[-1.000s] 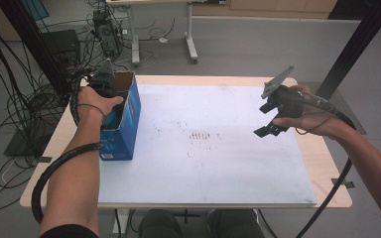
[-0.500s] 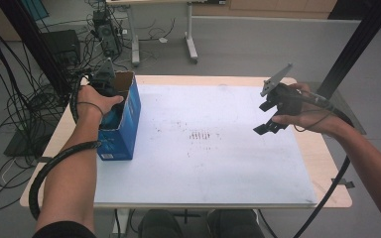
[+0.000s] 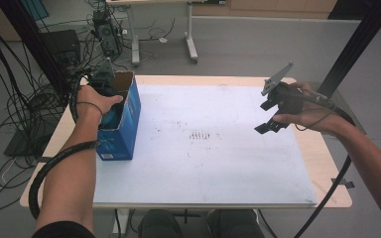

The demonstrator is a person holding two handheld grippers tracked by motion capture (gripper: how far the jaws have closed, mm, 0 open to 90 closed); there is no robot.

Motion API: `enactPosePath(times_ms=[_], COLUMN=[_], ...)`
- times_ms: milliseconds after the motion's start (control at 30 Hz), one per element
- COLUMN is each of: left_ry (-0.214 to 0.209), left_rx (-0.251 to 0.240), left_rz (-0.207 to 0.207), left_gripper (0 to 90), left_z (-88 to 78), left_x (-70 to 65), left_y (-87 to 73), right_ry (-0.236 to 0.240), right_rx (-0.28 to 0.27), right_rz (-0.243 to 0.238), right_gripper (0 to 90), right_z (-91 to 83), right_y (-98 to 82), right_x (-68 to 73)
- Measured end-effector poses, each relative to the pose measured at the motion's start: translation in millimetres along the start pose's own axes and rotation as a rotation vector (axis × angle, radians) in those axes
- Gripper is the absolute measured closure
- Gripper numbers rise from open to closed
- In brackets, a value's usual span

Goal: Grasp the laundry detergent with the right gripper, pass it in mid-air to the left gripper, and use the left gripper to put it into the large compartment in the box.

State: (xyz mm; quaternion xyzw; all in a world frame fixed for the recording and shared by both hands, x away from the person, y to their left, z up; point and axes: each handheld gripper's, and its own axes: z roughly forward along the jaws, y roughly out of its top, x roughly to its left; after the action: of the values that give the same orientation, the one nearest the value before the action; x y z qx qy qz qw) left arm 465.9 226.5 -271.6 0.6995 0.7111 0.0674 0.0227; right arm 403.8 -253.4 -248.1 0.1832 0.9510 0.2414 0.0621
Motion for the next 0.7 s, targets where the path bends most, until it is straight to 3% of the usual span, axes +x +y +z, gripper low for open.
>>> enactPosePath(times_ms=[700], left_ry=[-0.001], left_rx=[-0.003], left_rz=[0.0], left_gripper=[36.1], left_z=[0.1], left_x=[-0.3], left_y=[-0.4], right_ry=[-0.014], right_rx=[0.002], right_rz=[0.0], right_gripper=[9.5], right_z=[-3.8], right_y=[0.8], right_x=[0.0])
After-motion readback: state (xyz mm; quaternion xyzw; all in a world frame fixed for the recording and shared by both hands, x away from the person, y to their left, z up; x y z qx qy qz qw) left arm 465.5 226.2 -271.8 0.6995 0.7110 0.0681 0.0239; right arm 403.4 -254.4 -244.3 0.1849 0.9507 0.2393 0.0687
